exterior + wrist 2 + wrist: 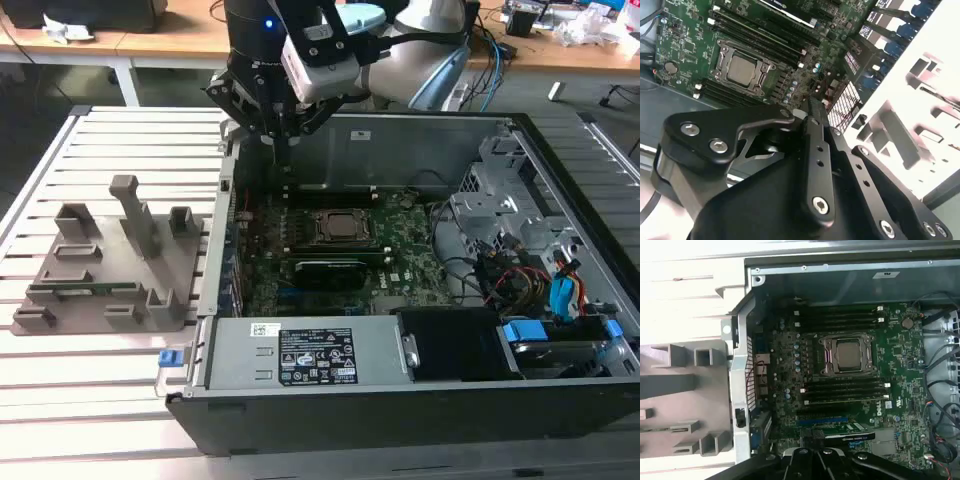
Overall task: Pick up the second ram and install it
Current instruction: 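Reach for the second ram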
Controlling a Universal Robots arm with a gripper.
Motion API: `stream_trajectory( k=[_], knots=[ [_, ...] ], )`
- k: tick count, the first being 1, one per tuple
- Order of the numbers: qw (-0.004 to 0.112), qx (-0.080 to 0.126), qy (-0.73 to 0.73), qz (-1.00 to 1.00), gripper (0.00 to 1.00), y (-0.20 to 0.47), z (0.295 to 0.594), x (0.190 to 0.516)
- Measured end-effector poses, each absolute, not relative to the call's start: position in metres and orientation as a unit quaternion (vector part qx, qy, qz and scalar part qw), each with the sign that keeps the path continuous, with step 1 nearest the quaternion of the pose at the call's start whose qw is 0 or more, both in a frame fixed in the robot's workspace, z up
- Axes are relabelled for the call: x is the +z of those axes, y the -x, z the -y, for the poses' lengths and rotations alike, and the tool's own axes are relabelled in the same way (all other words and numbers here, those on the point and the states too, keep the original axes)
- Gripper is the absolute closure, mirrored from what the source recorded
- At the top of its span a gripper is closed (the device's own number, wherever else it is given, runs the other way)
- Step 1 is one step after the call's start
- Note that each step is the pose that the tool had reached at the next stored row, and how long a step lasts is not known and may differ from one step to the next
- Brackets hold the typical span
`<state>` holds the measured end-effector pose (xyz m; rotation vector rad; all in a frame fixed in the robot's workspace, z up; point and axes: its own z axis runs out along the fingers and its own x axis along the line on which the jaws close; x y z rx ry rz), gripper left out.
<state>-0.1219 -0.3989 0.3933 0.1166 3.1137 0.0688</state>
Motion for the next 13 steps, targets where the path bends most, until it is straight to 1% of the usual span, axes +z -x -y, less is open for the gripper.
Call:
stream_trajectory(
  k=[2, 13],
  knots=[
    [0.012, 0.022, -0.037, -0.999, 0.89, 0.136, 0.399, 0.393],
    [0.012, 0.022, -0.037, -0.999, 0.89, 0.153, 0.399, 0.393]
  ],
)
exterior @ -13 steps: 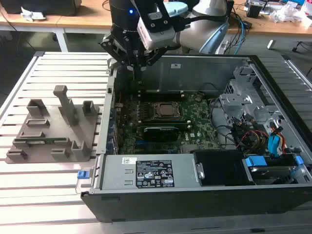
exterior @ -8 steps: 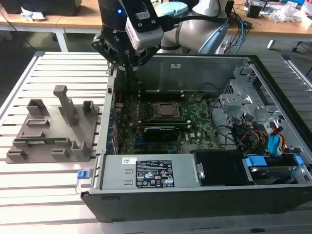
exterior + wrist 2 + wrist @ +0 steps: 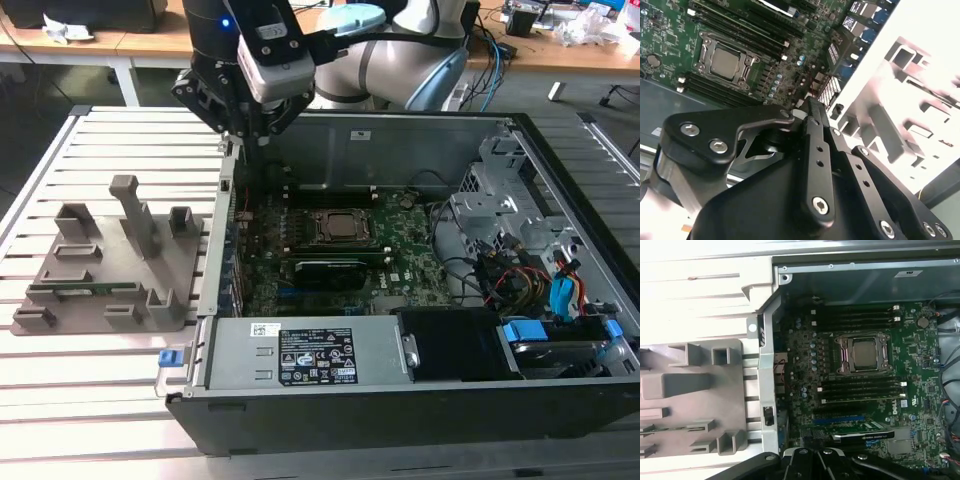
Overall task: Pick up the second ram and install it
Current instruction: 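Reach for the second ram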
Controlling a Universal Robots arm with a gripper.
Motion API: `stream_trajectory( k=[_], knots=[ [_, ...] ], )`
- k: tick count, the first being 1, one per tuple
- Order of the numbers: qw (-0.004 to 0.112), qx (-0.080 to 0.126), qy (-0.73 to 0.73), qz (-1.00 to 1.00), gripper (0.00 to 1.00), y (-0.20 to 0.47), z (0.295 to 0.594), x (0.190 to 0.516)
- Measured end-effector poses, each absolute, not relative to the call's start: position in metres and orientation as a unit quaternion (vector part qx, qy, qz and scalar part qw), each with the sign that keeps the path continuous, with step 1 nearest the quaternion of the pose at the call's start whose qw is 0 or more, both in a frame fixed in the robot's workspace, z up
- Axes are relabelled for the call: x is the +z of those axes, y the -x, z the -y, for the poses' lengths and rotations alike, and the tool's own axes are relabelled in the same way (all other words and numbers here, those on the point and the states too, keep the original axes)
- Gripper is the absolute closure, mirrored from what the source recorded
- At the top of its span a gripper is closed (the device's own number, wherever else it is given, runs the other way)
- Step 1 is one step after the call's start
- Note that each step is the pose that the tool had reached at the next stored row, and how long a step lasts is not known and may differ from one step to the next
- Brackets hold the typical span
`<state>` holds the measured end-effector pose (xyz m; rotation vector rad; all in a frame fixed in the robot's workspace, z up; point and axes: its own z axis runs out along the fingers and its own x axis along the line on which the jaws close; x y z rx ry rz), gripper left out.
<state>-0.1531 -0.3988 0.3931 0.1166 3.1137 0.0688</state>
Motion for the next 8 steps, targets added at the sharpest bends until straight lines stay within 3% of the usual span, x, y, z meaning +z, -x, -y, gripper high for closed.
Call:
stream_trajectory(
  k=[8],
  knots=[
    [0.012, 0.022, -0.037, -0.999, 0.89, 0.171, 0.399, 0.393]
  ],
)
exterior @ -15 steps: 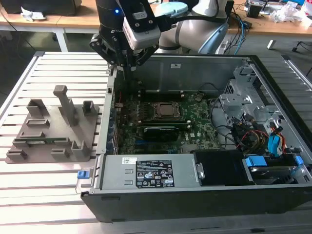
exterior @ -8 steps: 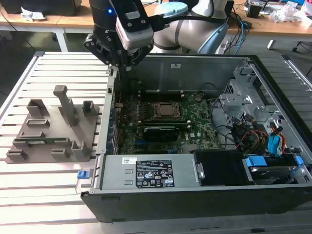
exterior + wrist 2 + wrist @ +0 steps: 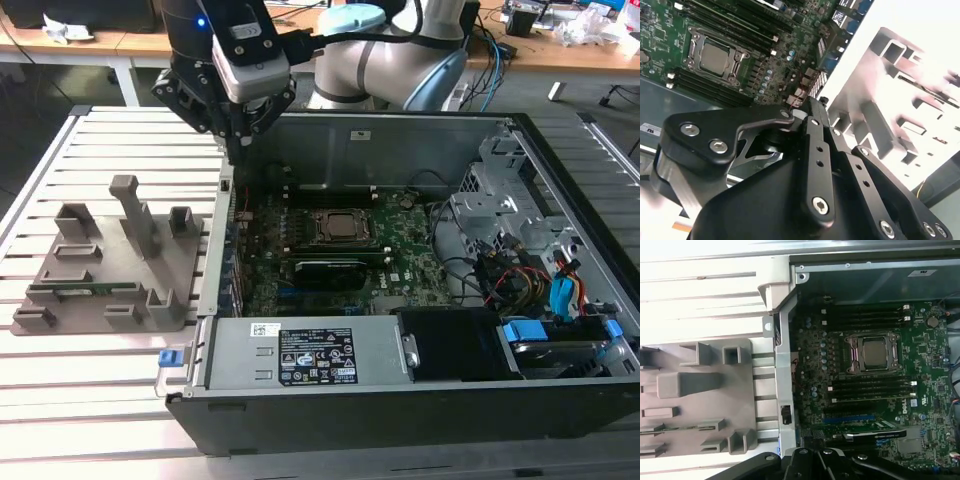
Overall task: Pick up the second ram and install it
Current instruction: 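Reach for the second ram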
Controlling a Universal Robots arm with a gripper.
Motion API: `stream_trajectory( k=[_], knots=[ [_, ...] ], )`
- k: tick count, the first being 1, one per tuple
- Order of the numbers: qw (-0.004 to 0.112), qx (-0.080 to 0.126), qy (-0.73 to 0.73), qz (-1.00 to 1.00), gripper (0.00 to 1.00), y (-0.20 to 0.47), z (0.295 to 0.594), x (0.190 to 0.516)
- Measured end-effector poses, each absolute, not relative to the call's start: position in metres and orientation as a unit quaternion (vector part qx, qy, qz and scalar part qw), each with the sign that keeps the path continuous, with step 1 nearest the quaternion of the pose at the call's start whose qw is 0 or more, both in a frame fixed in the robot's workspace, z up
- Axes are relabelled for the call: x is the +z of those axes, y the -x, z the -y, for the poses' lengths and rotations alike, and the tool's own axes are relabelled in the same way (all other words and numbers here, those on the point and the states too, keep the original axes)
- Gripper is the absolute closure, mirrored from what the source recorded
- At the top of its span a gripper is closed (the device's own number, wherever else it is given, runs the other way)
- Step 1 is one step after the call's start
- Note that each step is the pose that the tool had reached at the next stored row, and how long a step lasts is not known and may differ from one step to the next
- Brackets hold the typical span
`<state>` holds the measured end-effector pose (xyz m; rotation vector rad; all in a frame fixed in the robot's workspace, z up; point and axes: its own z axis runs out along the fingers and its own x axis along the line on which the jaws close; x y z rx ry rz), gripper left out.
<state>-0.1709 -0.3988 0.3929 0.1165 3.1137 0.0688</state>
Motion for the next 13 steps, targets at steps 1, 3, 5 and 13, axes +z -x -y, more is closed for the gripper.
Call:
stream_trajectory(
  k=[1, 3, 5, 13],
  knots=[
    [0.013, 0.022, -0.037, -0.999, 0.89, 0.173, 0.399, 0.393],
    [0.012, 0.022, -0.037, -0.999, 0.89, 0.177, 0.399, 0.393],
    [0.012, 0.022, -0.037, -0.999, 0.89, 0.182, 0.399, 0.393],
    [0.012, 0.022, -0.037, -0.999, 0.89, 0.207, 0.399, 0.393]
  ],
)
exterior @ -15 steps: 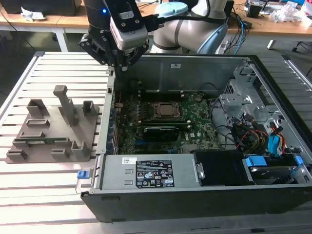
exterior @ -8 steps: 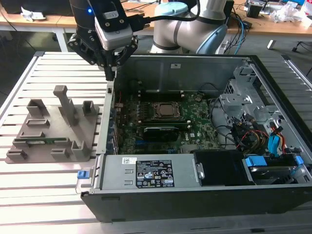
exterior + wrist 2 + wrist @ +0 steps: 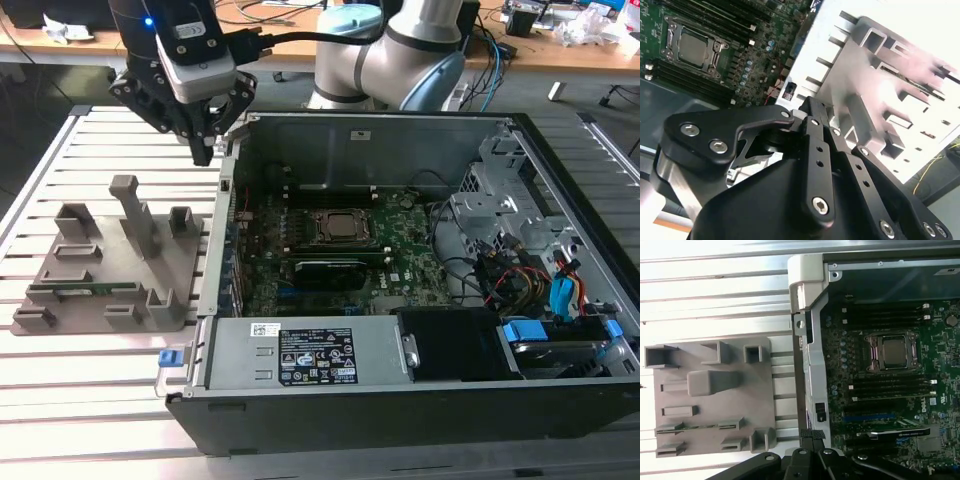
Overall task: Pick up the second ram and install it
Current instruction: 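Reach for the second ram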
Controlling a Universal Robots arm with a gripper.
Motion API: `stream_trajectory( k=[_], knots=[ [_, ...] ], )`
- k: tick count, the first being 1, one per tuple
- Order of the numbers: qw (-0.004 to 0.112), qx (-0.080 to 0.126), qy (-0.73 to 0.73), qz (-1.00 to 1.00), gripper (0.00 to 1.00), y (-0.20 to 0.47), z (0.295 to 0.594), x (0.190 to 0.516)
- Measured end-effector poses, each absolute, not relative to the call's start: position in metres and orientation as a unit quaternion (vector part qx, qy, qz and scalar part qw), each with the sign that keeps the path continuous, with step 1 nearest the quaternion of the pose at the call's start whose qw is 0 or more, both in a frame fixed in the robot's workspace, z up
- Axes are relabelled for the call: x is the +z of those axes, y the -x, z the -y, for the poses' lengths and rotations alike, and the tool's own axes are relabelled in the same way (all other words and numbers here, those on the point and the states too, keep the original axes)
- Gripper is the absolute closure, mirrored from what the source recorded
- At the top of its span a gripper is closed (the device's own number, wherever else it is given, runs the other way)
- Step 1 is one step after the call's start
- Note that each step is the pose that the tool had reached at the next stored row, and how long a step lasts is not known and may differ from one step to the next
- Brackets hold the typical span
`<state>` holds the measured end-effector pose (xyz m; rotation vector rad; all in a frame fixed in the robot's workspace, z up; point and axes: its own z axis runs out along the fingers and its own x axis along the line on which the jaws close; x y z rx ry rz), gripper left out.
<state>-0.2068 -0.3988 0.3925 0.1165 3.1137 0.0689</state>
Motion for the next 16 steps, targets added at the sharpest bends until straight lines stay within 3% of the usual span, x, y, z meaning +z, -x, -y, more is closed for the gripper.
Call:
stream_trajectory(
  k=[16],
  knots=[
    [0.012, 0.022, -0.037, -0.999, 0.89, 0.256, 0.399, 0.392]
  ],
)
